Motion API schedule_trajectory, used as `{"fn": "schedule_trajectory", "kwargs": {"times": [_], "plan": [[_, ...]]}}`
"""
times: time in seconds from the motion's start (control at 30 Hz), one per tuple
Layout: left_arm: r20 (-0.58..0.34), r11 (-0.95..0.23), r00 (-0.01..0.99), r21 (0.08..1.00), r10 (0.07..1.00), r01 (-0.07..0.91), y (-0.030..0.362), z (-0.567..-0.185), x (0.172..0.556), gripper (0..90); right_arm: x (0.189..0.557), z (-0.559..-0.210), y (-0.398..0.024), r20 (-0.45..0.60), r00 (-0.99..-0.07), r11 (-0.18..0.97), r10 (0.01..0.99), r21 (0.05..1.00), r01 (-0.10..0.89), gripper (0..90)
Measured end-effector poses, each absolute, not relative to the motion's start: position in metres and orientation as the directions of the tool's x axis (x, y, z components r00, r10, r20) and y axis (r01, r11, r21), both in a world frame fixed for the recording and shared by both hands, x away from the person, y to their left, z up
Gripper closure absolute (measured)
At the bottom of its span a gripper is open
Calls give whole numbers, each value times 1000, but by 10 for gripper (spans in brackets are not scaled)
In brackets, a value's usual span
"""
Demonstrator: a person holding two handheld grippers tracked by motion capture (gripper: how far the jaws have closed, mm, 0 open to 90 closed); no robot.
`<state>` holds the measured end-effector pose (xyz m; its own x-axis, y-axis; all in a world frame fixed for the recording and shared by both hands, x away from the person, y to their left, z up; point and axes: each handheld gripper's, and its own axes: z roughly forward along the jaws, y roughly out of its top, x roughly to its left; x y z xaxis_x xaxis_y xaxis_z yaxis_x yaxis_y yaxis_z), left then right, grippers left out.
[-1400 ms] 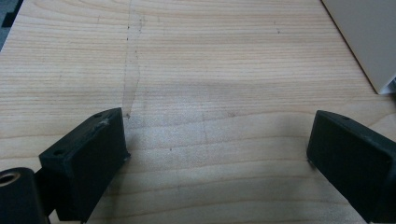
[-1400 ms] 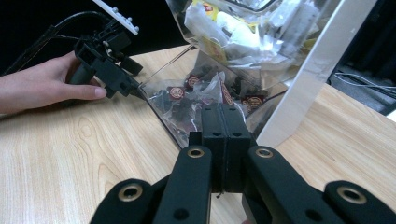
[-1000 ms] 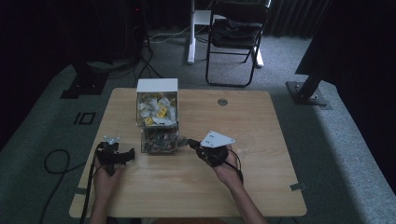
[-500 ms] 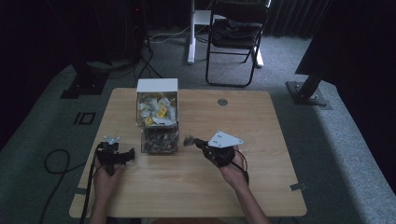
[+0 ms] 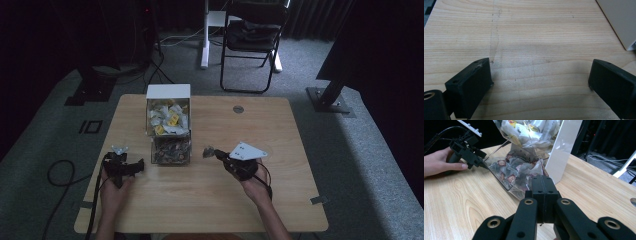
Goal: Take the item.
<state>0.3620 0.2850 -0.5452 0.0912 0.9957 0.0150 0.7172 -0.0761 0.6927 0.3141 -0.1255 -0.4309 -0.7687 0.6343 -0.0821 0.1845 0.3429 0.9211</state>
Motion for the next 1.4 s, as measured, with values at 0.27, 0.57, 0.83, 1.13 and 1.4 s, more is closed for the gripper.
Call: {"fn": "schedule_trajectory", "kwargs": {"times": [0.27, 0.57, 0.83, 1.13, 1.4], "plan": [[15, -76, 91, 692, 996, 717, 285, -545, 362, 56, 313, -430, -131, -84, -762, 342, 643, 921, 186, 900], [15, -76, 91, 693, 996, 717, 285, -545, 362, 56, 311, -429, -144, -86, -741, 334, 666, 922, 194, 900], [15, -76, 91, 693, 996, 717, 285, -545, 362, 56, 310, -428, -153, -90, -727, 330, 681, 924, 195, 900], [15, -76, 91, 693, 996, 717, 285, -545, 362, 56, 311, -427, -172, -90, -692, 318, 716, 925, 209, 900], [15, -76, 91, 692, 996, 717, 285, -545, 362, 56, 312, -426, -188, -93, -658, 310, 747, 925, 221, 900]]}}
